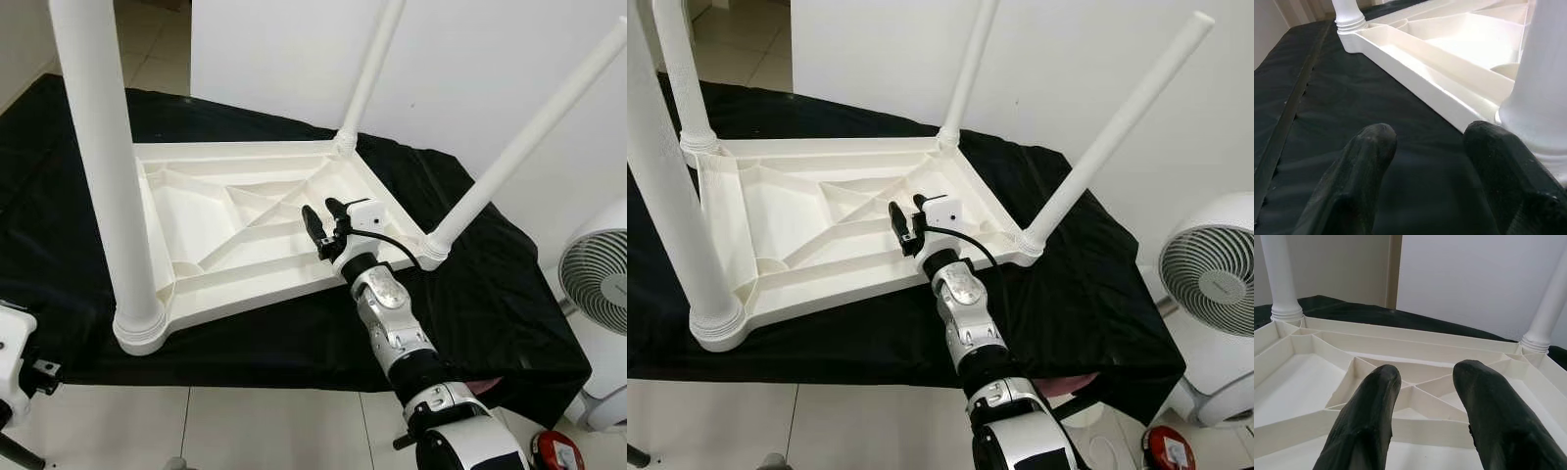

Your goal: Building children table

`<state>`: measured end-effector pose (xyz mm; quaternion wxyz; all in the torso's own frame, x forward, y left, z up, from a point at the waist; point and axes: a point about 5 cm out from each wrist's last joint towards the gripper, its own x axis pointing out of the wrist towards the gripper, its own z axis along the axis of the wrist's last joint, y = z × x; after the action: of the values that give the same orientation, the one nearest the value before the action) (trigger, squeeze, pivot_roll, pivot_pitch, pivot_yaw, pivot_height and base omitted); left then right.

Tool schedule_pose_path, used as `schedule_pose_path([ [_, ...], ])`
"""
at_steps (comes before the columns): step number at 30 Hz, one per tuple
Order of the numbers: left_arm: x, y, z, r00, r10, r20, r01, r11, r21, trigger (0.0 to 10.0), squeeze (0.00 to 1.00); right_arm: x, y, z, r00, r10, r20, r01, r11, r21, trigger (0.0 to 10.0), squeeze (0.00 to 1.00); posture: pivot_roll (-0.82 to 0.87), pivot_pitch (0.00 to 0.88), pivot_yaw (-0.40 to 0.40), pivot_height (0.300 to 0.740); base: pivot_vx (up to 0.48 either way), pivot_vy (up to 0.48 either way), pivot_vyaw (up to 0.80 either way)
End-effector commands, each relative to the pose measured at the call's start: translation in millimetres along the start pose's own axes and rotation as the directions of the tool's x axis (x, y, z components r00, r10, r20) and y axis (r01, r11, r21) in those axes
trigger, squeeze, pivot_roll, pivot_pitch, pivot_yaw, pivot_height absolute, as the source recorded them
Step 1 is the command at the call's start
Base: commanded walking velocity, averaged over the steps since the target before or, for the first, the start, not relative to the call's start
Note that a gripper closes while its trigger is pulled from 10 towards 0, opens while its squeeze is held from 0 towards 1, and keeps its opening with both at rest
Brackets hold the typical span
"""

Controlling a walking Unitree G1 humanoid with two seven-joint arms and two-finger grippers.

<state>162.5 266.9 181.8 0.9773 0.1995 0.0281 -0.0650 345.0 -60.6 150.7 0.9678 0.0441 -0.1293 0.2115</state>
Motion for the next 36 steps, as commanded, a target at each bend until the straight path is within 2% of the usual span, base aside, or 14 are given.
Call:
schedule_pose_path([
  [1, 4.7, -1.3, 1, 0.998, 0.057, 0.014, -0.057, 0.998, -0.005, 10.0, 0.00, -3.5, -9.0, -3, 0.999, -0.037, -0.005, 0.037, 0.999, 0.000, 10.0, 0.00, 0.34, 0.000, -0.176, 0.740, 0.000, 0.000, 0.00],
  [7, 23.7, -13.7, 9, 0.991, 0.097, 0.087, -0.092, 0.994, -0.052, 10.0, 0.00, -3.8, -10.0, -1, 0.999, -0.047, 0.003, 0.047, 0.999, -0.004, 10.0, 0.00, 0.31, 0.000, -0.170, 0.740, 0.000, 0.000, 0.00],
  [9, 36.9, -32.8, 14, 0.990, 0.064, 0.129, -0.049, 0.993, -0.111, 10.0, 0.00, -3.9, -11.4, 0, 0.998, -0.055, 0.010, 0.055, 0.998, -0.007, 10.0, 0.00, 0.30, 0.000, -0.165, 0.740, 0.000, 0.000, 0.00],
  [15, 47.8, -55.4, 17, 0.987, -0.002, 0.158, 0.028, 0.986, -0.166, 10.0, 0.00, -5.1, -13.5, 1, 0.998, -0.065, 0.014, 0.065, 0.998, -0.012, 10.0, 0.00, 0.29, 0.000, -0.160, 0.740, 0.000, 0.000, 0.00],
  [18, 55.7, -76.2, 17, 0.980, -0.097, 0.174, 0.131, 0.972, -0.196, 10.0, 0.00, -6.9, -15.3, 1, 0.997, -0.075, 0.016, 0.075, 0.997, -0.021, 10.0, 0.00, 0.26, 0.000, -0.147, 0.740, 0.000, 0.000, 0.00],
  [21, 57.2, -80.9, 18, 0.976, -0.119, 0.180, 0.154, 0.968, -0.198, 10.0, 0.00, -7.4, -15.8, 1, 0.997, -0.078, 0.017, 0.079, 0.997, -0.023, 10.0, 0.00, 0.25, 0.000, -0.145, 0.740, 0.000, 0.000, 0.00],
  [23, 62.7, -95.3, 21, 0.962, -0.184, 0.202, 0.226, 0.951, -0.211, 10.0, 0.00, -9.3, -18.5, 1, 0.996, -0.091, 0.019, 0.091, 0.995, -0.032, 10.0, 0.00, 0.23, 0.000, -0.132, 0.740, 0.000, 0.000, 0.00],
  [25, 62.7, -95.3, 21, 0.962, -0.184, 0.202, 0.226, 0.951, -0.211, 10.0, 0.00, -9.3, -18.5, 1, 0.996, -0.091, 0.019, 0.091, 0.995, -0.032, 10.0, 0.00, 0.23, 0.000, -0.132, 0.740, 0.000, 0.000, 0.00],
  [28, 71.0, -118.6, 29, 0.927, -0.291, 0.238, 0.342, 0.916, -0.212, 10.0, 0.00, -13.8, -24.2, 2, 0.993, -0.117, 0.024, 0.118, 0.992, -0.049, 10.0, 0.00, 0.19, 0.000, -0.111, 0.740, 0.000, 0.000, 0.00],
  [29, 73.0, -128.2, 34, 0.901, -0.346, 0.261, 0.403, 0.890, -0.211, 10.0, 0.00, -15.8, -27.4, 2, 0.991, -0.132, 0.026, 0.134, 0.990, -0.054, 10.0, 0.00, 0.17, 0.000, -0.102, 0.740, 0.000, 0.000, 0.00],
  [32, 73.0, -128.2, 34, 0.901, -0.346, 0.261, 0.403, 0.890, -0.211, 10.0, 0.00, -15.8, -27.4, 2, 0.991, -0.132, 0.026, 0.134, 0.990, -0.054, 10.0, 0.00, 0.17, 0.000, -0.102, 0.740, 0.000, 0.000, 0.00],
  [33, 77.0, -150.9, 47, 0.827, -0.463, 0.318, 0.535, 0.823, -0.193, 10.0, 0.00, -20.1, -34.3, 3, 0.986, -0.166, 0.030, 0.168, 0.983, -0.070, 10.0, 0.00, 0.13, 0.000, -0.078, 0.740, 0.000, 0.000, 0.00],
  [34, 77.0, -150.9, 47, 0.827, -0.463, 0.318, 0.535, 0.823, -0.193, 10.0, 0.00, -20.1, -34.3, 3, 0.986, -0.166, 0.030, 0.168, 0.983, -0.070, 10.0, 0.00, 0.13, 0.000, -0.078, 0.740, 0.000, 0.000, 0.00],
  [36, 78.7, -162.9, 54, 0.779, -0.522, 0.349, 0.601, 0.779, -0.178, 10.0, 0.00, -22.5, -38.1, 4, 0.982, -0.185, 0.032, 0.188, 0.979, -0.081, 10.0, 0.00, 0.11, 0.000, -0.071, 0.740, 0.000, 0.000, 0.00],
])
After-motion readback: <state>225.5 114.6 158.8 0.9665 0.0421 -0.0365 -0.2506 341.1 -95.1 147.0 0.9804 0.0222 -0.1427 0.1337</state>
